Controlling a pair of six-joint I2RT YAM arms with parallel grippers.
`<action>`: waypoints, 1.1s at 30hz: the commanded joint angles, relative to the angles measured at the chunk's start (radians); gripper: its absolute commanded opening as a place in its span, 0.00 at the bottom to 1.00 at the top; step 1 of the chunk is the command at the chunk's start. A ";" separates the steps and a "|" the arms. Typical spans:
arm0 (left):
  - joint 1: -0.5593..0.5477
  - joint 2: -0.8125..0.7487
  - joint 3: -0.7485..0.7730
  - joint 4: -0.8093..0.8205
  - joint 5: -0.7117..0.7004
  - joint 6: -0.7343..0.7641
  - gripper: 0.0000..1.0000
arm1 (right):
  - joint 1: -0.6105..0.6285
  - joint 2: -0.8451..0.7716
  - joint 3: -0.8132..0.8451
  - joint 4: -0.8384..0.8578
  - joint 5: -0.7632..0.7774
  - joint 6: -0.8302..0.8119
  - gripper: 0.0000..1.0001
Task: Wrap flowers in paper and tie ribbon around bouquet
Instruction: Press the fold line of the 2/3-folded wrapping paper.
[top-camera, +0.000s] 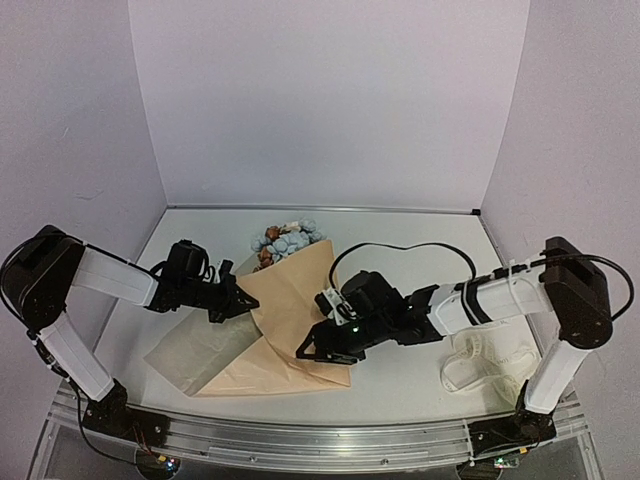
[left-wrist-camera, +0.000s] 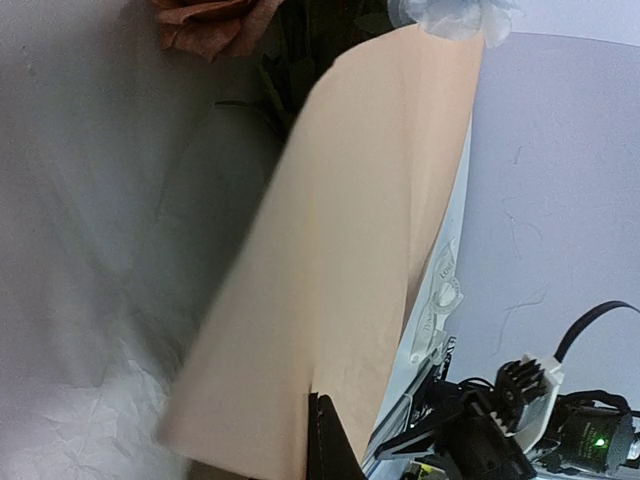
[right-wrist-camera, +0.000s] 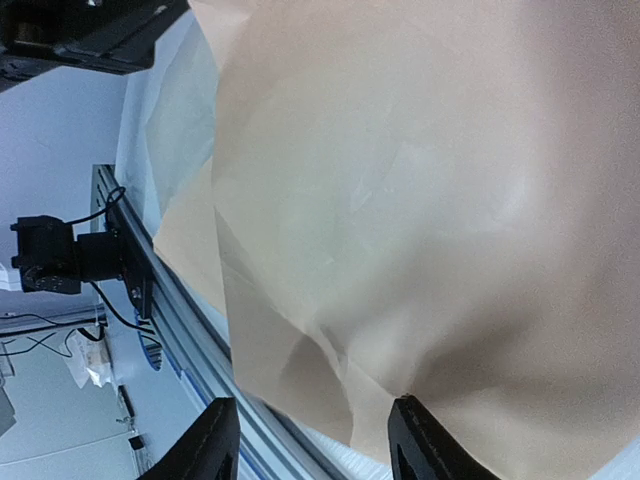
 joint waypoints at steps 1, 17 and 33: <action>0.006 -0.050 0.051 -0.074 -0.018 0.069 0.00 | -0.008 -0.063 -0.068 -0.006 0.032 0.016 0.45; 0.005 -0.070 0.068 -0.189 -0.076 0.178 0.00 | -0.003 0.049 -0.154 0.083 0.028 0.092 0.14; -0.133 -0.346 0.209 -0.596 -0.458 0.336 0.41 | 0.009 0.084 -0.154 0.106 0.047 0.108 0.12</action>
